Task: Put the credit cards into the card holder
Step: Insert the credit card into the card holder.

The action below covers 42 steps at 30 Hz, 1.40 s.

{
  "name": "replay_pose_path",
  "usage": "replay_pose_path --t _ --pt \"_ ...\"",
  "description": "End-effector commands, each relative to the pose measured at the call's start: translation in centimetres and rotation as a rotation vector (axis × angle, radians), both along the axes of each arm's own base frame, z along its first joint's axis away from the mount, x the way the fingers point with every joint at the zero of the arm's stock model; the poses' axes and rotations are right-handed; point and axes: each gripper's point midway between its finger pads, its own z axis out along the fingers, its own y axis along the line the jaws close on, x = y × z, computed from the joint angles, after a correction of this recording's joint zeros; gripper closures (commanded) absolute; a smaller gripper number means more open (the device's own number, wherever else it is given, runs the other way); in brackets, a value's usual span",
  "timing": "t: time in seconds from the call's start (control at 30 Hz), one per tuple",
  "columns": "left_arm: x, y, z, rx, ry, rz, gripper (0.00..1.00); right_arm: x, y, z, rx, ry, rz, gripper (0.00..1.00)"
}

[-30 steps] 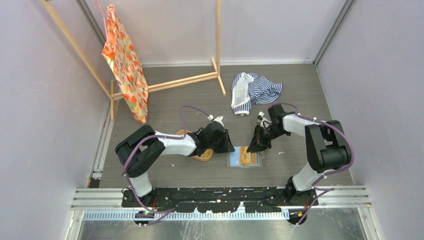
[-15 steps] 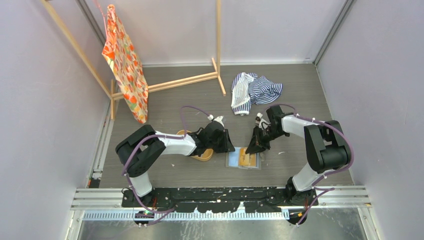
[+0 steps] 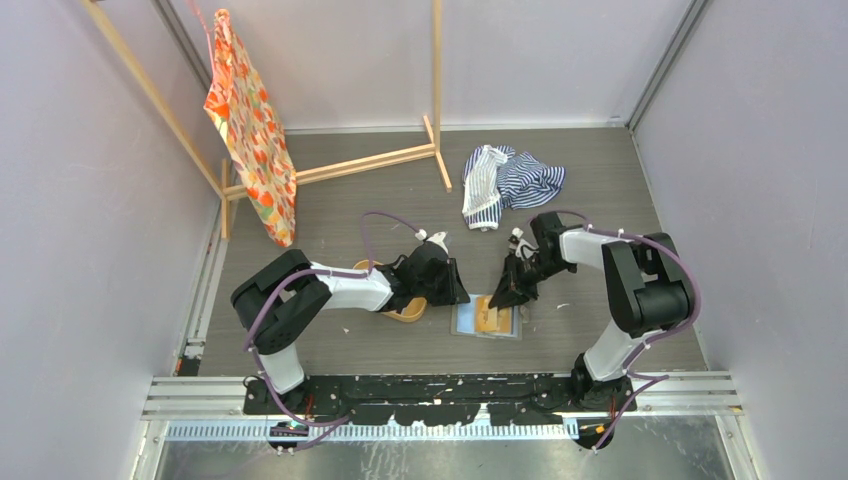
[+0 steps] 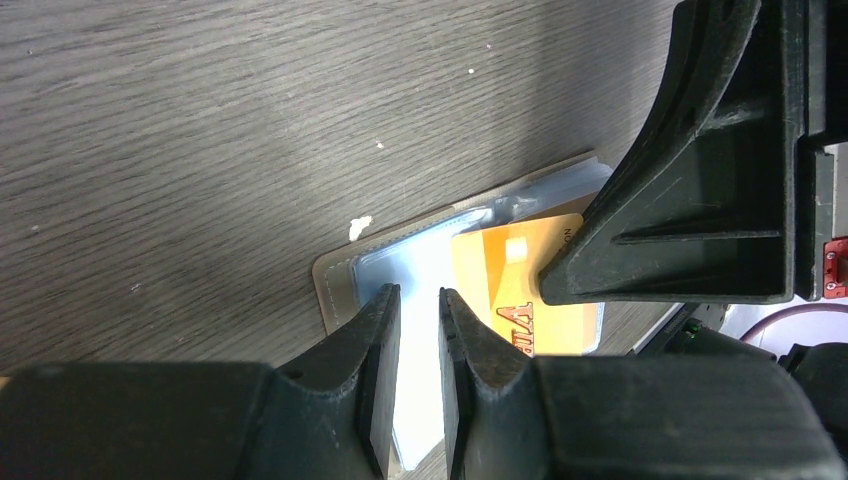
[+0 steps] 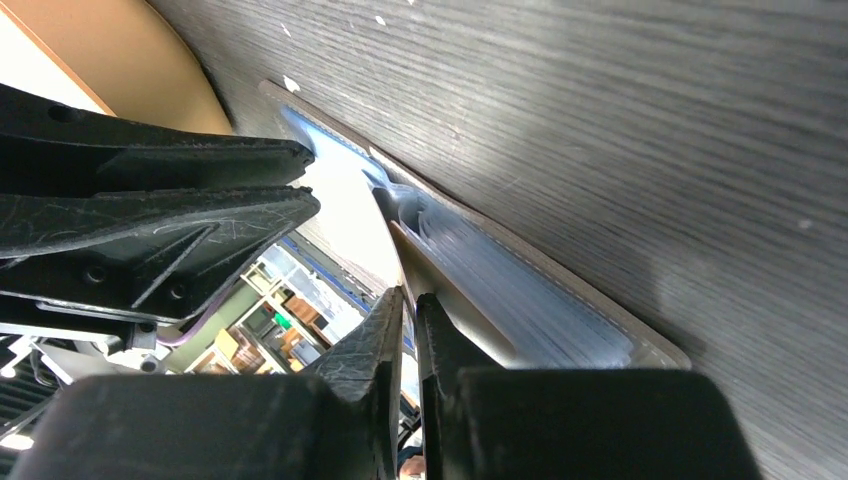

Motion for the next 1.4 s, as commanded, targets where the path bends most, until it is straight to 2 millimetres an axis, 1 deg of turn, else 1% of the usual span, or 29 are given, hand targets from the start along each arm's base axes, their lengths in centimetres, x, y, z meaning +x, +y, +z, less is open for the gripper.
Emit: replay_pose_path --t 0.0,0.2,0.37,0.57,0.63,0.77,0.83,0.93,1.03,1.07,1.1,1.17,1.27,1.3,1.37 --pt "0.1 0.3 -0.3 0.015 -0.001 0.0 0.77 0.9 0.4 -0.1 -0.007 -0.02 0.006 0.86" --pt "0.2 0.1 0.4 0.001 -0.008 -0.002 0.77 0.9 1.0 0.3 0.016 -0.034 0.021 0.83" --pt "0.3 0.2 1.1 -0.004 -0.019 0.006 0.76 1.1 1.2 0.8 0.021 -0.05 0.033 0.71" --pt "0.4 0.4 2.3 -0.011 -0.039 0.008 0.73 1.3 0.8 1.6 0.0 -0.104 0.053 0.63" --pt "0.4 0.4 3.2 -0.024 -0.051 0.005 0.71 1.4 0.6 1.7 -0.011 -0.114 0.058 0.6" --pt "0.0 0.3 5.3 -0.068 -0.067 -0.005 0.65 1.4 0.5 1.6 -0.018 -0.115 0.057 0.59" --pt "-0.2 0.3 6.6 -0.108 -0.078 -0.008 0.62 1.4 0.7 1.6 -0.016 -0.111 0.057 0.59" --pt "-1.0 -0.2 8.4 -0.209 -0.083 -0.015 0.6 1.3 0.9 1.4 -0.011 -0.105 0.062 0.59" --pt "-2.0 -1.1 9.7 -0.312 -0.077 -0.023 0.61 1.3 1.2 1.4 -0.008 -0.102 0.064 0.59" --pt "-2.7 -1.8 9.8 -0.333 -0.069 -0.033 0.62 1.2 1.2 1.4 -0.008 -0.1 0.065 0.59" --pt "-3.0 -2.2 10.1 -0.348 -0.074 -0.038 0.62 1.3 1.2 1.4 -0.008 -0.101 0.065 0.59" --pt "-4.4 -3.8 10.5 -0.382 -0.072 -0.063 0.65 1.2 1.3 1.3 -0.01 -0.099 0.066 0.59" --pt "-5.6 -6.0 10.3 -0.408 -0.073 -0.077 0.68 1.3 1.2 1.3 -0.014 -0.101 0.063 0.59" --pt "-5.9 -6.6 9.8 -0.399 -0.071 -0.075 0.69 1.3 1.2 1.3 -0.014 -0.102 0.063 0.59" --pt "-6.3 -8.2 9.8 -0.4 -0.079 -0.084 0.72 1.4 1.2 1.3 -0.016 -0.103 0.062 0.59"
